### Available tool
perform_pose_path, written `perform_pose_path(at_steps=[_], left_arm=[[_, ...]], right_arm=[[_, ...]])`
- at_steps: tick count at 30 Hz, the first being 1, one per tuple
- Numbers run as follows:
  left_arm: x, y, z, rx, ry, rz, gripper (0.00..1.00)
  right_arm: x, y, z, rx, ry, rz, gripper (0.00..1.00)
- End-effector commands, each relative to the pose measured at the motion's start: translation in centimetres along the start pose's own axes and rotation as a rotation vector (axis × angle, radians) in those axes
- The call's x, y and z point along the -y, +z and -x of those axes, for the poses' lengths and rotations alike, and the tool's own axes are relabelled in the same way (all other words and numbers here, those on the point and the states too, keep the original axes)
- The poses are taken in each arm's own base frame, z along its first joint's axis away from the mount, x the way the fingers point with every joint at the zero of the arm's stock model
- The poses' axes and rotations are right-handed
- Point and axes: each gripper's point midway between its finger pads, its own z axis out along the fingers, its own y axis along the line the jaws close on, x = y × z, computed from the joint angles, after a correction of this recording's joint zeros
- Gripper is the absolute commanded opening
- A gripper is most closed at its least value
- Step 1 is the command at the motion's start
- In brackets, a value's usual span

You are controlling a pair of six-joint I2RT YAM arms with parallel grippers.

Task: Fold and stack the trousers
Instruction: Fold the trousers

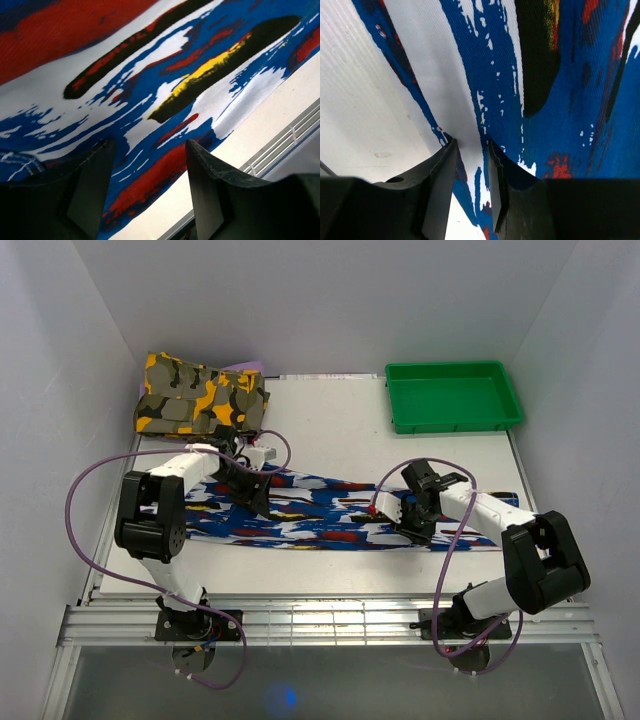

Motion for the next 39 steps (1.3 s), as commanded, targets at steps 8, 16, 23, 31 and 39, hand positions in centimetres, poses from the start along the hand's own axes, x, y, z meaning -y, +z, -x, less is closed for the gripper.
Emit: perform_pose_path(at_steps=[8, 16, 23, 31, 39], left_arm=[[-4.4, -1.5, -0.6, 0.025, -0.264, 0.079, 0.74], [-4.8, -0.7, -1.7, 0.002, -0.313, 0.075, 0.75], [-5.8, 0.1, -2.7, -0.040, -0.362, 0.116, 0.77], [-6.0, 0.7, -3.5, -0.066, -0.400, 0.127, 0.78], [-5.9, 1.1, -4.3, -0.081, -0.398, 0.125, 0.78]], right_arm=[[-0.2, 0.4, -0.2, -0.009, -0.066, -0.040, 0.27], [-0.8, -0.7, -0.1, 0.014, -0.073, -0.049, 0.47], [-0.8, 0.8, -0.8, -0.003, -0.077, -0.050, 0.46], [-0.1, 1.0, -0.6, 0.001, -0.078, -0.081, 0.36], [0.0, -0.3, 0.6, 0.035, -0.081, -0.068, 0.38]])
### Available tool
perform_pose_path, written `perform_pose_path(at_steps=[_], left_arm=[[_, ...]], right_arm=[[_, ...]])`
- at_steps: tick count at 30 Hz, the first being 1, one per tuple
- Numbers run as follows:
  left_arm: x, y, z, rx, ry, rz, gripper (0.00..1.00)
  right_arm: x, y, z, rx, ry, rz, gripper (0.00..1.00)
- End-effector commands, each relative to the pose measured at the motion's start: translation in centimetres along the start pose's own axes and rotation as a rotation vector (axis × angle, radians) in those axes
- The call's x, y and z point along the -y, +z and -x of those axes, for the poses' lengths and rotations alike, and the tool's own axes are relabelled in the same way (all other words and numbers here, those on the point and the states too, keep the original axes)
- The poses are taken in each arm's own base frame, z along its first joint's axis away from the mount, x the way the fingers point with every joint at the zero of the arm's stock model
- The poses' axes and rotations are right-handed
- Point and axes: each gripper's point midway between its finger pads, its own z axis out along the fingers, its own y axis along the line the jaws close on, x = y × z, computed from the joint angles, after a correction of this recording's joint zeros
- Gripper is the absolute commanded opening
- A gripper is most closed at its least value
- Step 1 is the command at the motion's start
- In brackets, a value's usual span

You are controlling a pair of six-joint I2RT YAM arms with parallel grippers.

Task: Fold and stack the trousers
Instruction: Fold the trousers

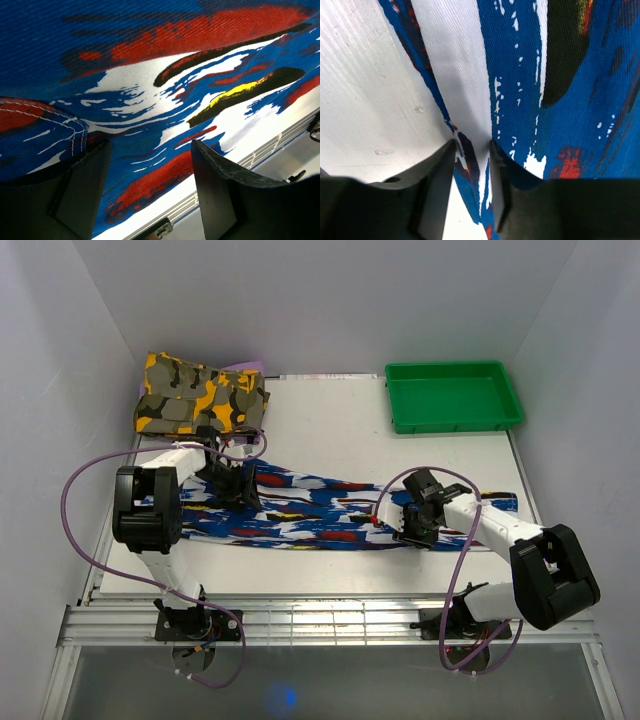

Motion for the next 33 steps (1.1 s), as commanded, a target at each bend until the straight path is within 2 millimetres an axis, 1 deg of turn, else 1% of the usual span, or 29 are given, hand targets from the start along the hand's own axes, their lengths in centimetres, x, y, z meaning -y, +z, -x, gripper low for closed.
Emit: perform_pose_path(at_steps=[1, 3, 9, 12, 15, 16, 19, 22, 28, 31, 33], left_arm=[[-3.2, 1.9, -2.6, -0.085, -0.016, 0.103, 0.78], [-3.1, 1.9, -2.5, -0.084, -0.015, 0.101, 0.78], [-3.0, 1.8, -2.5, -0.079, -0.013, 0.098, 0.78], [-3.1, 1.8, -2.6, -0.081, -0.012, 0.099, 0.78], [-3.1, 1.7, -2.7, -0.081, -0.011, 0.101, 0.79], [-3.1, 1.8, -2.8, -0.082, -0.011, 0.101, 0.78], [-3.6, 1.8, -3.1, -0.093, -0.019, 0.127, 0.79], [-4.3, 2.1, -3.7, -0.112, -0.042, 0.152, 0.79], [-5.2, 2.7, -4.6, -0.138, -0.108, 0.166, 0.77], [-5.4, 2.9, -4.7, -0.145, -0.113, 0.168, 0.76], [-5.5, 2.9, -4.7, -0.146, -0.111, 0.173, 0.76]], right_arm=[[0.9, -0.9, 1.6, 0.048, -0.016, -0.011, 0.41], [0.8, -1.0, 1.7, 0.053, -0.020, -0.004, 0.44], [0.7, -1.0, 2.0, 0.062, -0.021, 0.018, 0.38], [0.9, -0.9, 2.1, 0.062, -0.022, 0.021, 0.33], [1.1, -0.7, 2.0, 0.057, -0.019, 0.019, 0.19], [1.2, -0.7, 2.1, 0.057, -0.019, 0.016, 0.08], [1.6, -1.1, 2.4, 0.066, -0.020, 0.008, 0.08], [1.4, -2.1, 2.5, 0.073, -0.037, 0.012, 0.08], [0.2, -4.2, 2.2, 0.081, -0.064, 0.016, 0.08], [-0.5, -4.6, 1.8, 0.071, -0.064, 0.032, 0.08], [-1.3, -4.4, 1.5, 0.069, -0.062, 0.055, 0.08]])
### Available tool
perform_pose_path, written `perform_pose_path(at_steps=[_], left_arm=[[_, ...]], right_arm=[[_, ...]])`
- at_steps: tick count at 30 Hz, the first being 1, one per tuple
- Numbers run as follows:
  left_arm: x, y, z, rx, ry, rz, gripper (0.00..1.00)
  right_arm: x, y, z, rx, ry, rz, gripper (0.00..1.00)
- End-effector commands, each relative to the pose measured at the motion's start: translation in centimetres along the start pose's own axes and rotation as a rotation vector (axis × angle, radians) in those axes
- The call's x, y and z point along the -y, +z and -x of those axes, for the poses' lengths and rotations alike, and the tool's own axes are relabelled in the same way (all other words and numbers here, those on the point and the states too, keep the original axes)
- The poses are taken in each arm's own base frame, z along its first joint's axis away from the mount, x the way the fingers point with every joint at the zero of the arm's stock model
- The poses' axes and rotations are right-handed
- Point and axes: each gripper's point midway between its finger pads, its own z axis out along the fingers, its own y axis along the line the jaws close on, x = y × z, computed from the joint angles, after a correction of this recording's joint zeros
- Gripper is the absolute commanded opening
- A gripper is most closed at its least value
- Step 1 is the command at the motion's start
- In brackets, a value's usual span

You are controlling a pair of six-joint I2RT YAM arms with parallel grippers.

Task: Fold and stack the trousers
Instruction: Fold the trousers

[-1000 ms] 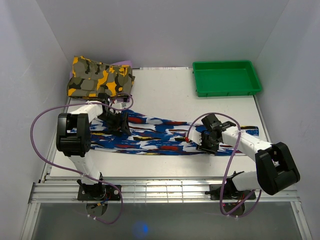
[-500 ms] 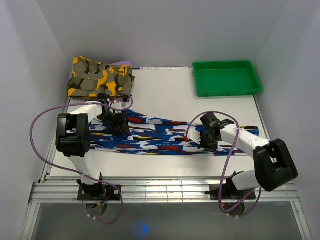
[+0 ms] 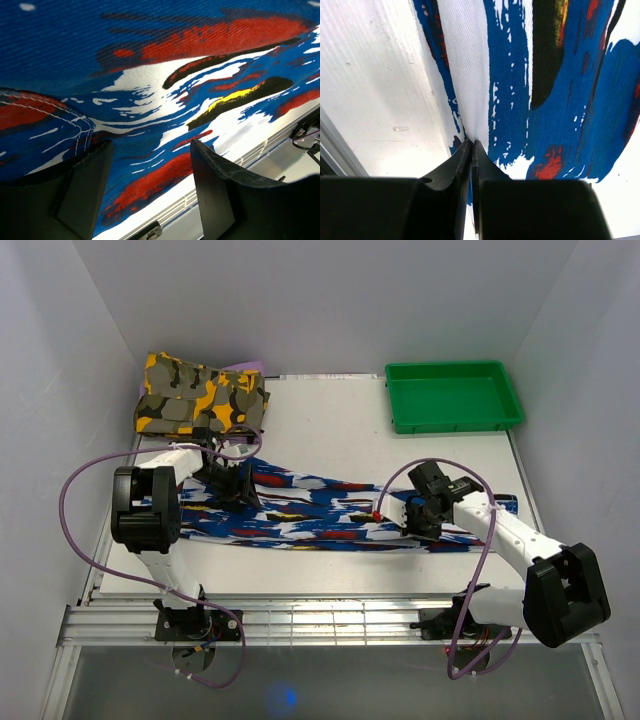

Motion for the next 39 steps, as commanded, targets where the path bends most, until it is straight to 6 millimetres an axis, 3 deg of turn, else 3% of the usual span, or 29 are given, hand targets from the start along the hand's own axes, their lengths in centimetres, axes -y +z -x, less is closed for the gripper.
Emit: perform_pose_path(at_steps=[1, 9, 13, 17, 20, 21, 23, 25, 27, 31, 36, 37, 39], left_arm=[[-5.6, 2.5, -4.1, -0.152, -0.036, 0.197, 0.76], [-5.8, 2.3, -4.6, -0.160, -0.031, 0.217, 0.76], [-5.9, 2.2, -4.8, -0.163, -0.034, 0.222, 0.76], [-5.4, 2.1, -4.5, -0.145, -0.017, 0.196, 0.73], [-2.7, 1.0, -2.7, -0.057, 0.062, 0.080, 0.71], [-0.8, -0.3, -1.4, 0.010, 0.135, 0.013, 0.71], [1.2, -2.1, -0.2, 0.087, 0.241, -0.041, 0.70], [3.9, -4.7, 0.4, 0.174, 0.390, -0.090, 0.67], [5.0, -5.5, -0.2, 0.182, 0.557, -0.088, 0.58], [7.3, -4.8, -3.9, 0.094, 0.800, -0.097, 0.49], [9.9, -4.0, -5.5, 0.114, 0.968, -0.148, 0.41], [11.1, -3.4, -5.3, 0.137, 1.041, -0.156, 0.41], [11.6, -2.4, -5.9, 0.147, 1.115, -0.136, 0.40]], right_arm=[[-1.7, -0.7, -0.3, 0.001, -0.009, 0.061, 0.08], [-3.9, 0.7, -1.7, -0.017, -0.037, 0.131, 0.08], [-5.4, 2.2, -3.4, -0.059, -0.048, 0.172, 0.08], [-5.7, 3.8, -4.3, -0.085, -0.028, 0.184, 0.08], [-4.7, 4.8, -4.0, -0.096, 0.013, 0.173, 0.08], [-4.5, 5.2, -4.0, -0.103, 0.037, 0.178, 0.08], [-3.8, 5.2, -3.5, -0.099, 0.046, 0.168, 0.08], [-3.4, 5.3, -3.3, -0.097, 0.050, 0.166, 0.08], [-3.1, 5.3, -3.0, -0.093, 0.050, 0.163, 0.08], [-3.0, 5.0, -2.3, -0.078, 0.060, 0.181, 0.08], [-3.3, 4.9, -1.7, -0.049, 0.072, 0.207, 0.08], [-3.4, 4.9, -1.7, -0.051, 0.076, 0.215, 0.08], [-3.6, 4.8, -1.5, -0.049, 0.087, 0.228, 0.08]])
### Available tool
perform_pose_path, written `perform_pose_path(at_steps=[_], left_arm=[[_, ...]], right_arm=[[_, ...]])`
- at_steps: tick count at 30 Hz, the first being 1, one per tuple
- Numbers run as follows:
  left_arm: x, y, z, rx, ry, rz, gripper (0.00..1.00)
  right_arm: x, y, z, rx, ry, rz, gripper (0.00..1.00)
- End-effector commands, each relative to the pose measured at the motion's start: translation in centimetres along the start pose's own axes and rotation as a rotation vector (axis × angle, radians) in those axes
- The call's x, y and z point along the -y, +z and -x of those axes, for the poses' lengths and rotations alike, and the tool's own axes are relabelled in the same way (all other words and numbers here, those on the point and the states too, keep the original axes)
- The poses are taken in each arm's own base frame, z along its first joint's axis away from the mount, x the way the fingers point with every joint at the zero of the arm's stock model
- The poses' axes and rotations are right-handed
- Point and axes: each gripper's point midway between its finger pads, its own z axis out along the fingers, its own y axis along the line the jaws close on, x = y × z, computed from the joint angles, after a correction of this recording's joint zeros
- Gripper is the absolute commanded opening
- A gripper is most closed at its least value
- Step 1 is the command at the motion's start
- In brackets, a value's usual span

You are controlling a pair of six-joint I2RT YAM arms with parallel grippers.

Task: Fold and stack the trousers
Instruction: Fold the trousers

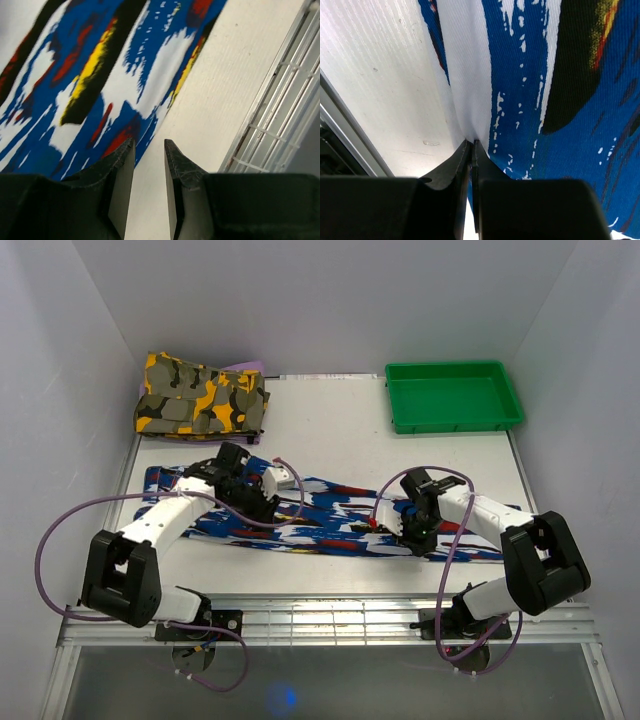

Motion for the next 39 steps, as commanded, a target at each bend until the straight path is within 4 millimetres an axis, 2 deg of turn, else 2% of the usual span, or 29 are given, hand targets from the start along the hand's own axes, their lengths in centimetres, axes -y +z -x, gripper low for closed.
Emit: perform_pose_path(at_steps=[1, 6, 9, 17, 24, 28, 30, 34, 35, 39], left_arm=[[1.6, 1.6, 2.0, 0.054, 0.242, -0.001, 0.40], [3.2, 4.4, 1.8, 0.007, 0.371, -0.039, 0.41], [3.2, 5.5, 1.3, -0.025, 0.387, -0.040, 0.41], [1.7, 7.0, 1.0, -0.064, 0.391, 0.019, 0.42], [2.5, 8.0, -0.4, -0.103, 0.416, -0.028, 0.46], [2.8, 8.3, -1.0, -0.117, 0.421, -0.042, 0.38], [2.8, 8.4, -1.2, -0.127, 0.413, -0.045, 0.32], [3.0, 8.0, -0.7, -0.123, 0.401, -0.049, 0.09], [3.3, 7.8, -0.4, -0.118, 0.393, -0.055, 0.00], [5.1, 6.0, 0.5, -0.088, 0.380, -0.104, 0.00]], right_arm=[[0.3, 1.3, 0.3, 0.018, 0.003, 0.018, 0.08], [0.2, 0.8, 0.5, 0.026, 0.003, 0.014, 0.08], [0.3, 0.5, 0.6, 0.032, 0.005, 0.008, 0.08], [0.0, 0.4, 0.5, 0.032, 0.010, 0.003, 0.08], [0.0, 0.5, 0.3, 0.024, 0.009, 0.003, 0.08], [0.1, 0.5, 0.3, 0.021, 0.005, 0.003, 0.08], [0.2, 0.5, 0.3, 0.023, 0.005, 0.002, 0.08], [0.3, 0.5, 0.3, 0.020, -0.002, -0.002, 0.08], [0.3, 0.5, 0.3, 0.017, -0.002, 0.000, 0.08], [0.3, 0.6, 0.2, 0.015, -0.002, 0.000, 0.08]])
